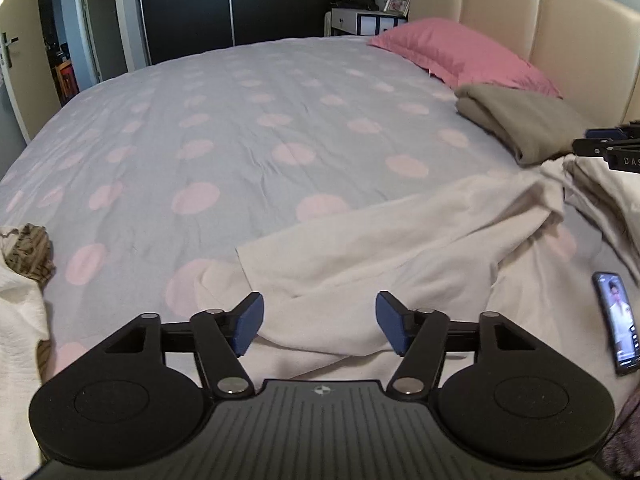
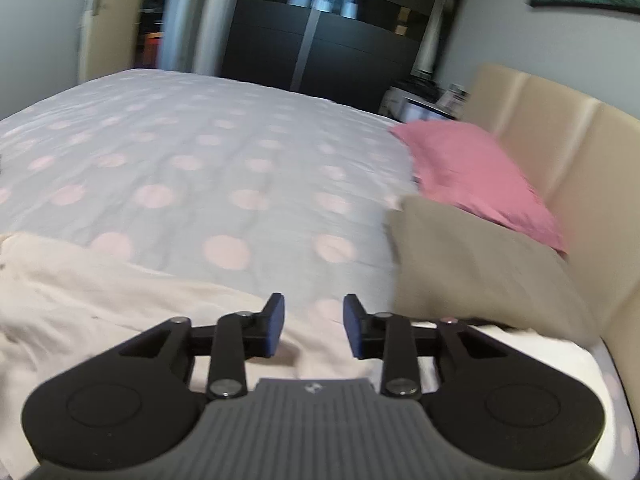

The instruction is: Fold clothes

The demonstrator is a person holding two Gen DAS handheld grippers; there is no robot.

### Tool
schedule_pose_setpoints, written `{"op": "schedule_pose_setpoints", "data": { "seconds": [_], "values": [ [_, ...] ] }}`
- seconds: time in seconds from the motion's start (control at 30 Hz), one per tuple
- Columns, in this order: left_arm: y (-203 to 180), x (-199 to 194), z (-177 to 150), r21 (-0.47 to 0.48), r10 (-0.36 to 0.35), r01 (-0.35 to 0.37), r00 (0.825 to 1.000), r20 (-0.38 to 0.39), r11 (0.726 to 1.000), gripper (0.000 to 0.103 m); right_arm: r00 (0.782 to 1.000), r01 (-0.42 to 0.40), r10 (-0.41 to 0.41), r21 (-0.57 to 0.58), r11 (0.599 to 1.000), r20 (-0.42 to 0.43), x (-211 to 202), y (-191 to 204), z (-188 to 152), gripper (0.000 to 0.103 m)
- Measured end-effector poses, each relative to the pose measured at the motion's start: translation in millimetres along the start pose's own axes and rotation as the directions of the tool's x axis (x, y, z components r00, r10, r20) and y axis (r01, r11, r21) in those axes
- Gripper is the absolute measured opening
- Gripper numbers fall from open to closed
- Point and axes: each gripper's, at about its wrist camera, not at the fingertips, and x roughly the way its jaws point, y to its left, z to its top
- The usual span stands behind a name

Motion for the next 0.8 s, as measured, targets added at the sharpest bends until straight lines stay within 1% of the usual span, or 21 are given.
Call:
{"op": "schedule_pose_setpoints", "data": {
  "seconds": [0.03, 0.13, 0.17, 0.2, 0.27, 0.33, 0.43, 0.5, 0.57, 0.6, 0.63, 0.67, 0.7, 0.73, 0.77, 0.8],
  "values": [
    [0, 6, -2, 0.004, 0.002, -0.002, 1.000, -0.012, 1.000, 0.064, 0.999, -0.036, 0.036, -0.028, 0.999, -0.005, 4, 6, -4, 0.040],
    [0, 22, -7, 0.024, 0.019, -0.018, 0.999, -0.041, 1.000, 0.064, 0.990, -0.144, 0.142, -0.112, 0.983, -0.024, 17, 26, -14, 0.042],
    [1, 27, -8, 0.029, 0.029, -0.027, 0.998, -0.048, 0.999, 0.064, 0.986, -0.164, 0.160, -0.144, 0.976, -0.037, 22, 33, -18, 0.043],
    [3, 32, -9, 0.031, 0.034, -0.032, 0.998, -0.054, 0.999, 0.064, 0.984, -0.180, 0.173, -0.178, 0.968, -0.051, 28, 39, -21, 0.046],
    [6, 41, -10, 0.028, 0.035, -0.033, 0.997, -0.067, 0.999, 0.065, 0.978, -0.204, 0.190, -0.227, 0.952, -0.080, 41, 49, -27, 0.052],
    [8, 50, -10, 0.015, 0.028, -0.027, 0.996, -0.079, 1.000, 0.067, 0.974, -0.221, 0.199, -0.264, 0.939, -0.107, 54, 57, -31, 0.062],
    [11, 61, -11, -0.006, 0.018, -0.019, 0.995, -0.099, 1.000, 0.067, 0.969, -0.236, 0.200, -0.292, 0.927, -0.148, 70, 64, -33, 0.063],
    [13, 67, -11, -0.019, 0.014, -0.016, 0.994, -0.113, 1.000, 0.067, 0.971, -0.224, 0.187, -0.288, 0.931, -0.151, 81, 64, -34, 0.062],
    [16, 70, -10, -0.035, 0.004, -0.008, 0.993, -0.118, 0.999, 0.059, 0.971, -0.218, 0.181, -0.267, 0.939, -0.154, 91, 62, -34, 0.061],
    [17, 71, -10, -0.038, 0.004, -0.008, 0.993, -0.118, 0.999, 0.050, 0.968, -0.221, 0.181, -0.251, 0.943, -0.172, 96, 61, -33, 0.050],
    [17, 71, -9, -0.038, 0.002, -0.007, 0.993, -0.115, 0.999, 0.041, 0.965, -0.224, 0.181, -0.233, 0.946, -0.192, 100, 59, -32, 0.019],
    [18, 70, -8, -0.036, 0.000, -0.004, 0.994, -0.107, 0.999, 0.035, 0.964, -0.222, 0.181, -0.214, 0.951, -0.196, 102, 58, -30, 0.011],
    [18, 68, -7, -0.034, -0.002, -0.002, 0.995, -0.100, 0.999, 0.022, 0.964, -0.218, 0.180, -0.196, 0.956, -0.196, 104, 57, -27, 0.010],
    [19, 66, -6, -0.034, -0.002, -0.001, 0.996, -0.094, 0.999, 0.011, 0.964, -0.214, 0.179, -0.178, 0.961, -0.196, 105, 55, -25, 0.007],
    [19, 62, -4, -0.032, 0.007, -0.010, 0.996, -0.083, 0.999, 0.004, 0.970, -0.195, 0.165, -0.169, 0.966, -0.176, 103, 53, -19, 0.003],
    [21, 58, -2, -0.037, 0.019, -0.021, 0.997, -0.069, 0.999, 0.003, 0.978, -0.172, 0.148, -0.161, 0.972, -0.150, 100, 51, -13, 0.001]
  ]
}}
